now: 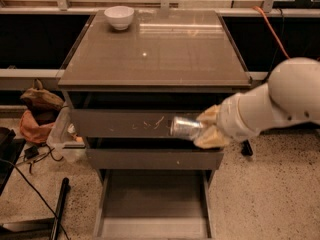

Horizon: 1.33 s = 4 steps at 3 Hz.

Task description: Place redbull can into bottom drawer

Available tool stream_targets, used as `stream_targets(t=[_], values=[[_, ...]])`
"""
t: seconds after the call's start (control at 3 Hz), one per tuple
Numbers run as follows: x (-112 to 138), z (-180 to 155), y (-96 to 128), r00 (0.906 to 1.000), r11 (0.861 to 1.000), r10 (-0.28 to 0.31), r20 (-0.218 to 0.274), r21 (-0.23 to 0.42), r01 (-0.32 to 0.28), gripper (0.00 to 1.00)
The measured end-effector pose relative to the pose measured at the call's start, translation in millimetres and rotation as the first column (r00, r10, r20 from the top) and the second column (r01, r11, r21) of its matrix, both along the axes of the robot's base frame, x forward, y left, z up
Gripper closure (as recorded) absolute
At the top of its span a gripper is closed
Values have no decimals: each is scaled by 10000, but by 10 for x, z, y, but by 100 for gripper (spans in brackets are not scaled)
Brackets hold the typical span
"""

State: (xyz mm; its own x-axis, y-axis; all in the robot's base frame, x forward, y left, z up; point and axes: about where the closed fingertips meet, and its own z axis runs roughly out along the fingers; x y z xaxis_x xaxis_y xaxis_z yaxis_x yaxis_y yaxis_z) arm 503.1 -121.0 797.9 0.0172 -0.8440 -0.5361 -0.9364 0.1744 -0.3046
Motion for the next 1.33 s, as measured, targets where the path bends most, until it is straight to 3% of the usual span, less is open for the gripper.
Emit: stream_targets(t=[0.33, 0.67, 1.0, 1.33], values=[[-304, -669, 55, 9932, 9973, 723, -915, 168, -711, 100], [-360, -858, 89, 9883, 9953, 951, -1196, 276, -925, 100], [-360, -855, 90, 9883, 9953, 951, -1189, 273, -925, 100], [-288, -1158, 226, 9905, 9940, 940, -1007, 657, -877, 100]])
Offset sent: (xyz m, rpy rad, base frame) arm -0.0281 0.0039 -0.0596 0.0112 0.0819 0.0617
